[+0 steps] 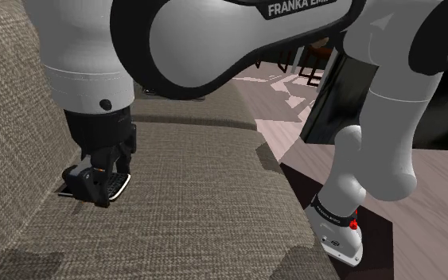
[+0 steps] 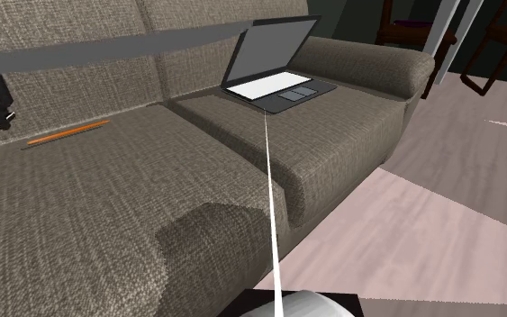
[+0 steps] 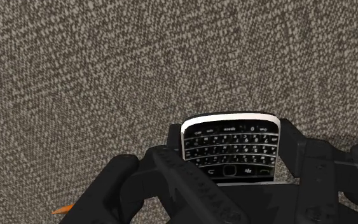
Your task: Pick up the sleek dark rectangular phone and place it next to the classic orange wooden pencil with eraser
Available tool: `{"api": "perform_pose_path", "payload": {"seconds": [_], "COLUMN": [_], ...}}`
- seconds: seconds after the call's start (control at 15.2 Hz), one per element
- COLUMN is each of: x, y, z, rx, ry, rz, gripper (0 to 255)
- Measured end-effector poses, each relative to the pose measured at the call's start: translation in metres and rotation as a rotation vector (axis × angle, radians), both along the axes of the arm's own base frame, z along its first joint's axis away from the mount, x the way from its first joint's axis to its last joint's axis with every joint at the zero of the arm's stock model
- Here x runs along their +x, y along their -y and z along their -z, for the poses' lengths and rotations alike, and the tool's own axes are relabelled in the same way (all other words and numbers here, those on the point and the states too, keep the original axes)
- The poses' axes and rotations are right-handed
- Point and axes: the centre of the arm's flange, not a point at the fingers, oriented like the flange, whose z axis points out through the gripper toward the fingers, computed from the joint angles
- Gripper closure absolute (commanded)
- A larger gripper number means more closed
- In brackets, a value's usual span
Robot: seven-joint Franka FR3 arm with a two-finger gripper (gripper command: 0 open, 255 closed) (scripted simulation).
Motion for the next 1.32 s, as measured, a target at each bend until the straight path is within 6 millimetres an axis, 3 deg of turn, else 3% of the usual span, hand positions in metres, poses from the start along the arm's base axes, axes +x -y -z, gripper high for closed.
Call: {"api": "perform_pose_path", "payload": {"seconds": [0.79, 1.25, 1.32], "x": [0.0, -0.001, -0.001], "y": [-0.005, -0.005, -0.005], "z": [0.062, 0.068, 0.068], "rx": [0.0, 0.002, 0.001], "ry": [0.001, 0.001, 0.001], "rz": [0.002, 0.0, 0.0], "gripper": [255, 255, 0]}}
